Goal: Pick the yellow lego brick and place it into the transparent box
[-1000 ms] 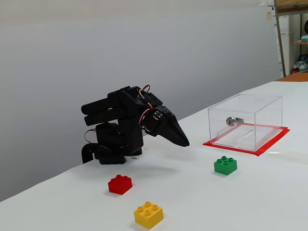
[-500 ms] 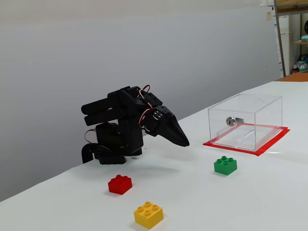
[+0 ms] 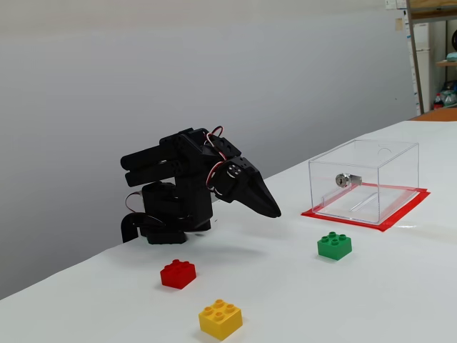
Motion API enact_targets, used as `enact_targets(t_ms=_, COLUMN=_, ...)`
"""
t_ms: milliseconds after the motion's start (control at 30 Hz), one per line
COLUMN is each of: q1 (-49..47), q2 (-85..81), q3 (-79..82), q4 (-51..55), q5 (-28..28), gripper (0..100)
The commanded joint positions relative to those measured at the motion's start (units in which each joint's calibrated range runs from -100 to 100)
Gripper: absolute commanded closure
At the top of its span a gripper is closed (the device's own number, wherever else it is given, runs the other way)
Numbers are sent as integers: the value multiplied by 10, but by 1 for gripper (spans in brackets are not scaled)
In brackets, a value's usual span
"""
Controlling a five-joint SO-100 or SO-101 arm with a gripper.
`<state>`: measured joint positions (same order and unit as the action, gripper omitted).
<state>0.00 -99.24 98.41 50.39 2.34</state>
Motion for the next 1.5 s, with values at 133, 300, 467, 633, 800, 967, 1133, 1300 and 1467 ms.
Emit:
enact_targets(t_ms=133, q1=-2, q2=-4, q3=8, q4=0, q5=1, gripper=99)
enact_targets(t_ms=300, q1=-2, q2=-4, q3=8, q4=0, q5=1, gripper=99)
enact_targets(t_ms=467, q1=-2, q2=-4, q3=8, q4=0, q5=1, gripper=99)
enact_targets(t_ms=633, q1=0, q2=-4, q3=8, q4=0, q5=1, gripper=98)
enact_targets(t_ms=800, q1=3, q2=-4, q3=8, q4=0, q5=1, gripper=99)
enact_targets(t_ms=967, q1=0, q2=-4, q3=8, q4=0, q5=3, gripper=99)
enact_targets(t_ms=1133, q1=-1, q2=-4, q3=8, q4=0, q5=4, gripper=99)
enact_targets(t_ms=1300, q1=-6, q2=-4, q3=-18, q4=2, q5=5, gripper=99)
enact_targets(t_ms=1467, q1=-7, q2=-3, q3=-69, q4=1, q5=5, gripper=98)
